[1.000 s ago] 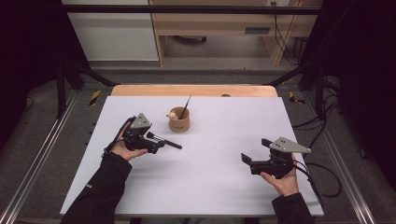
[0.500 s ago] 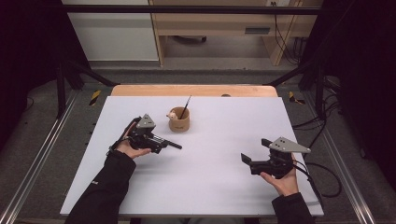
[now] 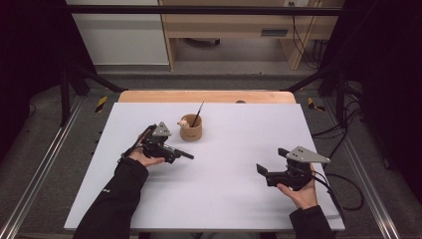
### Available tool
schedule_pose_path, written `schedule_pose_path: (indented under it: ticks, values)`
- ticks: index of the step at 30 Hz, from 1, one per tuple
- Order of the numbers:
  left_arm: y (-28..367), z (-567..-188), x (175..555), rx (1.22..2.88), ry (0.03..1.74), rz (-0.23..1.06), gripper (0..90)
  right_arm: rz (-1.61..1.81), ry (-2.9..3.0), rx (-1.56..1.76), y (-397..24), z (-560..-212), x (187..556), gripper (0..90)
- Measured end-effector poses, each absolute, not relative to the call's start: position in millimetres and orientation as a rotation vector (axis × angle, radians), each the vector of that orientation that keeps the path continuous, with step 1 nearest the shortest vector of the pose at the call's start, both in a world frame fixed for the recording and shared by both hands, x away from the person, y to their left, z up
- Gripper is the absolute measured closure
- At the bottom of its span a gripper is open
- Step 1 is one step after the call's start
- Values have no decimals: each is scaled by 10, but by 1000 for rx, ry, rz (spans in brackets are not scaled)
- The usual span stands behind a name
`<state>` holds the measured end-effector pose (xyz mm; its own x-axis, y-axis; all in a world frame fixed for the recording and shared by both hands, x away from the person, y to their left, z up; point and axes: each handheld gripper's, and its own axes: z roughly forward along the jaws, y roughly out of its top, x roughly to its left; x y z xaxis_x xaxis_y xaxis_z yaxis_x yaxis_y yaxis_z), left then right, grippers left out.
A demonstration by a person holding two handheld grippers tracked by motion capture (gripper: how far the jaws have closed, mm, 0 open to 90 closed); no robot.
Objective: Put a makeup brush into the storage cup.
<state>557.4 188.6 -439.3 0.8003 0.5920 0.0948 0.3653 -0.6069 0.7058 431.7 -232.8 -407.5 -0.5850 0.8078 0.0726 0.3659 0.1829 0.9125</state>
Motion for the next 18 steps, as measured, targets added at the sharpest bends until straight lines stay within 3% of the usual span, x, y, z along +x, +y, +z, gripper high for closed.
schedule_pose_path:
  ticks: [18]
  values:
    - [1776, -4621, 5700, 2363, 701, 367, 147, 1380, 2039, 1103, -2327, -4076, 4316, 36]
